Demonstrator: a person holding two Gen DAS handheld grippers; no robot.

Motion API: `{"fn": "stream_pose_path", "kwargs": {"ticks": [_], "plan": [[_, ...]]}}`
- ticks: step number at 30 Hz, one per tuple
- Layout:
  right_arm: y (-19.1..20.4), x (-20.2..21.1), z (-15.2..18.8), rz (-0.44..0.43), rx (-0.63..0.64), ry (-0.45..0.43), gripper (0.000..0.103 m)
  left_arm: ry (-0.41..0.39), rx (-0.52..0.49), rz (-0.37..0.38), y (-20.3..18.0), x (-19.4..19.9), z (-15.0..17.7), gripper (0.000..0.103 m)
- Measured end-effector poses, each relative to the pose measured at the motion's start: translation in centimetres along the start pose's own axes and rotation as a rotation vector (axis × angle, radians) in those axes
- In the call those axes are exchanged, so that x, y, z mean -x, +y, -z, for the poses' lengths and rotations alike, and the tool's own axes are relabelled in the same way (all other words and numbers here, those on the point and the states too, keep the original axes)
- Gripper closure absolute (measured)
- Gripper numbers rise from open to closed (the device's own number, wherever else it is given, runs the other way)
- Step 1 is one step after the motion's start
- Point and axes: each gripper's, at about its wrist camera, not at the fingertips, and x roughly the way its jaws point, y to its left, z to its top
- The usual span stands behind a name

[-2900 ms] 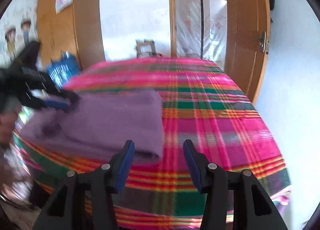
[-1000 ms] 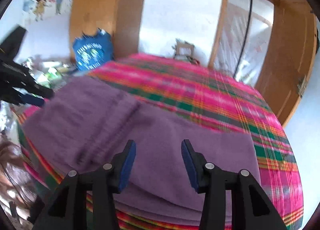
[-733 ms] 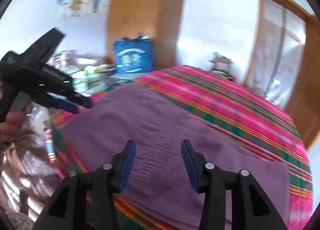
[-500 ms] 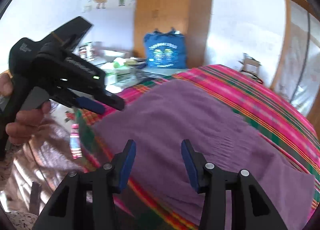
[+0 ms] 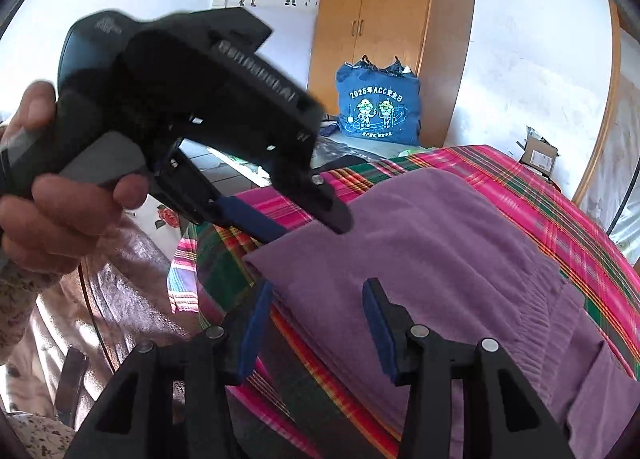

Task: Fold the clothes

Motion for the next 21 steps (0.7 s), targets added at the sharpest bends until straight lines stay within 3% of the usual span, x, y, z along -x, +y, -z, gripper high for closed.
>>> {"fn": "stream_pose_path", "kwargs": {"ticks": [9, 21], "plan": [[1.4, -0.9, -0.5, -0.009, 0.048, 0.003, 0.048, 0.036, 0.041, 0.109, -0.4, 0.7, -0.3, 0.05], [2.6, -3.4, -1.7, 0.168, 0.111, -0.004, 0.048, 0.06, 0.066, 0.125, 0.1, 1.1, -1.0, 0.05]]}}
